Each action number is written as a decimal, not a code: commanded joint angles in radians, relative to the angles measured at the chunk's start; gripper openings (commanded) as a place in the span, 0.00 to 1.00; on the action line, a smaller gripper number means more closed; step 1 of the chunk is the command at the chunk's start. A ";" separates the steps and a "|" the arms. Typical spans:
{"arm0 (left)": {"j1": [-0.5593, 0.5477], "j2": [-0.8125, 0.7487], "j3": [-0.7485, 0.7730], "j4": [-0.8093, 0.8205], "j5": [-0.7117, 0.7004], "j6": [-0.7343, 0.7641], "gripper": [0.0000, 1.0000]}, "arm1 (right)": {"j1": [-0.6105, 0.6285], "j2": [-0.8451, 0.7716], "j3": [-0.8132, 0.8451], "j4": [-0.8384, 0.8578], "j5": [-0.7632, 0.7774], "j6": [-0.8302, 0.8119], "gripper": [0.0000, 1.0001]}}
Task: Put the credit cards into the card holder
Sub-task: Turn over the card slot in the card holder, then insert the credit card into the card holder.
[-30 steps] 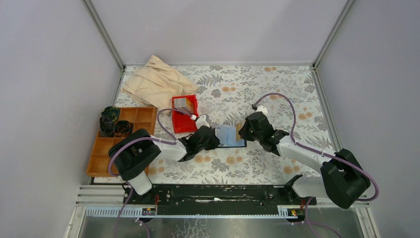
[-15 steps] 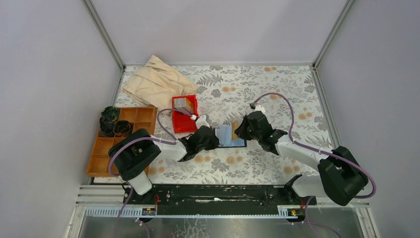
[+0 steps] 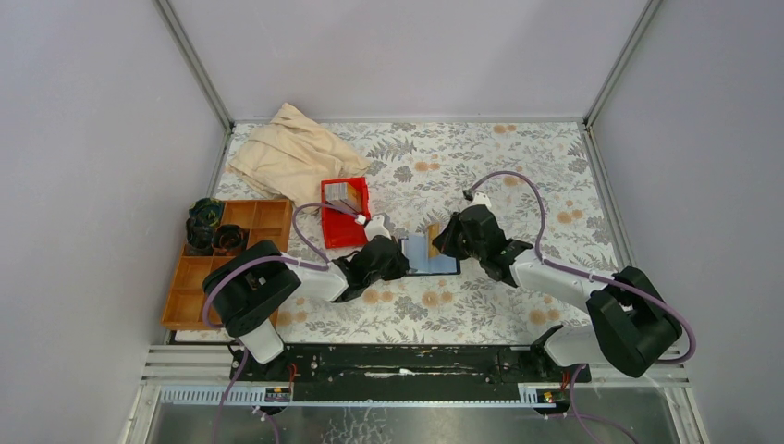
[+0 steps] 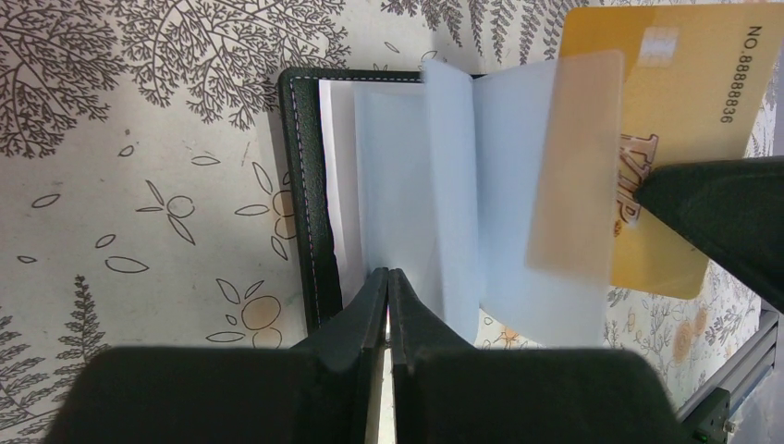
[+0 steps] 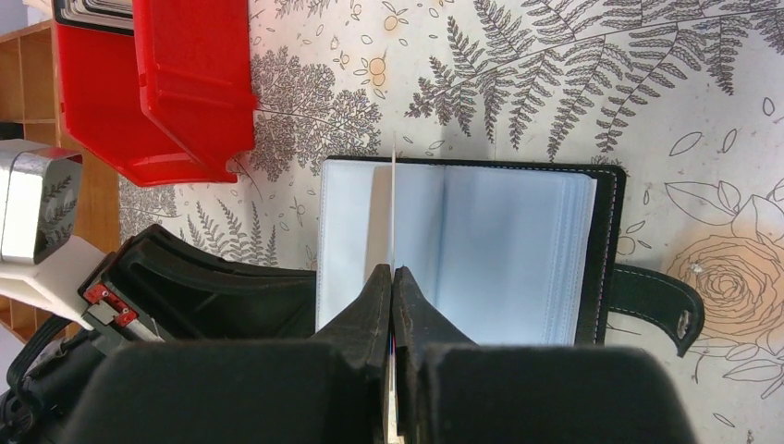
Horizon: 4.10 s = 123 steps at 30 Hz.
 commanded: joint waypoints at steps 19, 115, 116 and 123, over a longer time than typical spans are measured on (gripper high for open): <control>0.004 -0.074 -0.076 -0.160 -0.058 0.035 0.09 | 0.074 0.118 0.100 0.079 0.001 0.006 0.00; -0.030 -0.050 0.116 -0.166 -0.046 0.046 0.28 | 0.121 0.154 0.134 -0.049 0.105 -0.060 0.00; -0.030 -0.040 0.115 -0.163 -0.048 0.044 0.28 | 0.121 0.152 0.134 -0.050 0.106 -0.059 0.00; -0.030 0.002 0.097 -0.173 -0.091 0.043 0.28 | 0.122 0.106 0.154 -0.090 0.137 -0.073 0.00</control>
